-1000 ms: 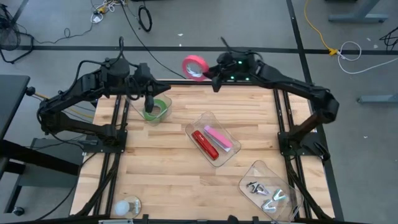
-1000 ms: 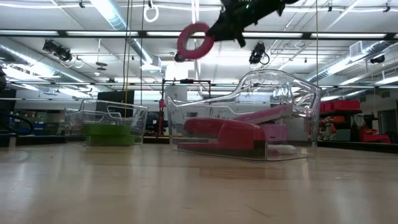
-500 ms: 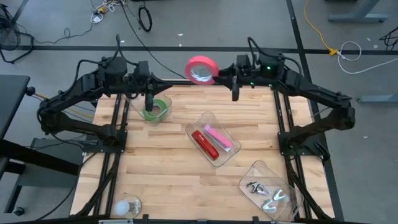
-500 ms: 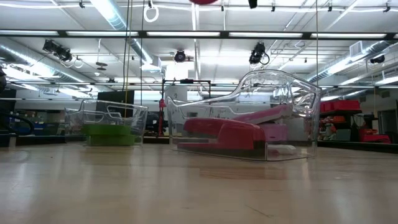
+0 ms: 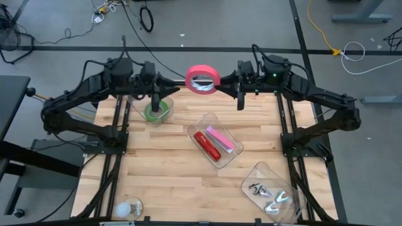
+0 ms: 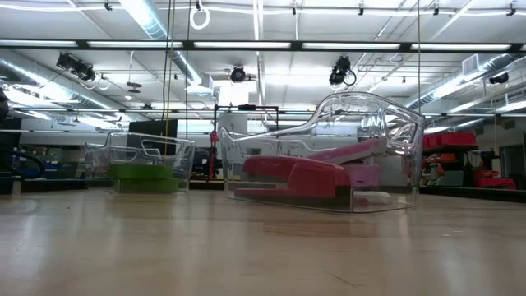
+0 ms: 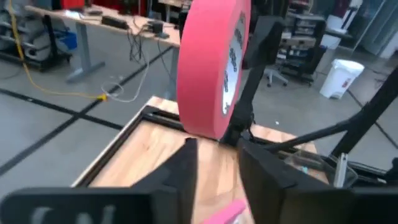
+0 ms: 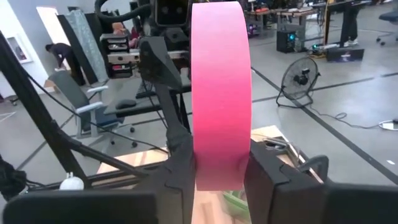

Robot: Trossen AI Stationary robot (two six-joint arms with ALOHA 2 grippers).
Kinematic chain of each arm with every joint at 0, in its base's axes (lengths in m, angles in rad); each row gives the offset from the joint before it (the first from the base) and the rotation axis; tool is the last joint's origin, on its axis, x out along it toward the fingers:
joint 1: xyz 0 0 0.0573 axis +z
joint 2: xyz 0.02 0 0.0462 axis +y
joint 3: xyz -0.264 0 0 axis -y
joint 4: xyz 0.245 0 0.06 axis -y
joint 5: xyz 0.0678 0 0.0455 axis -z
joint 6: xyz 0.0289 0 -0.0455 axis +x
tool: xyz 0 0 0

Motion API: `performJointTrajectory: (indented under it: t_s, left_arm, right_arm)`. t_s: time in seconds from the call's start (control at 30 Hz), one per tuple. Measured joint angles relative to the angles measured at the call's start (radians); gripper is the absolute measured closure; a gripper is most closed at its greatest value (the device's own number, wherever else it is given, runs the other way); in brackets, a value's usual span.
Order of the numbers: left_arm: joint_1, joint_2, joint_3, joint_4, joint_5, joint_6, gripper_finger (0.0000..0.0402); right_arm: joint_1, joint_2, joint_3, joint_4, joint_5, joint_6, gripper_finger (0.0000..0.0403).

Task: Pick and place Stapler, Stapler remover, tape
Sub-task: Put the pink tape into the top transparent bin

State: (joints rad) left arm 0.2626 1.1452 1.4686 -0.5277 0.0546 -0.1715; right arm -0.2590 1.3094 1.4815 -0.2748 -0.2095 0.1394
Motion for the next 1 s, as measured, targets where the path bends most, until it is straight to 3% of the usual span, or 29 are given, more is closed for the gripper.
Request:
performJointTrajectory:
  t_s: [0.3,0.47,0.67,1.0]
  left_arm:
    - [-0.003,0.051,-0.001,0.046,0.029,-0.021,0.0146]
    - [-0.008,0.070,-0.003,0.065,0.070,-0.027,0.0097]
    - [-0.025,0.099,-0.002,0.149,0.103,-0.027,0.0089]
    - [-0.042,0.110,-0.002,0.188,0.127,-0.019,0.0117]
  right_arm:
    - [0.029,0.000,0.000,0.003,0.000,0.013,0.0308]
    - [0.048,0.000,0.000,0.004,0.002,0.013,0.0308]
    - [0.066,0.000,0.000,0.003,-0.012,0.022,0.0308]
    - [0.074,0.000,0.000,-0.030,-0.018,0.028,0.0308]
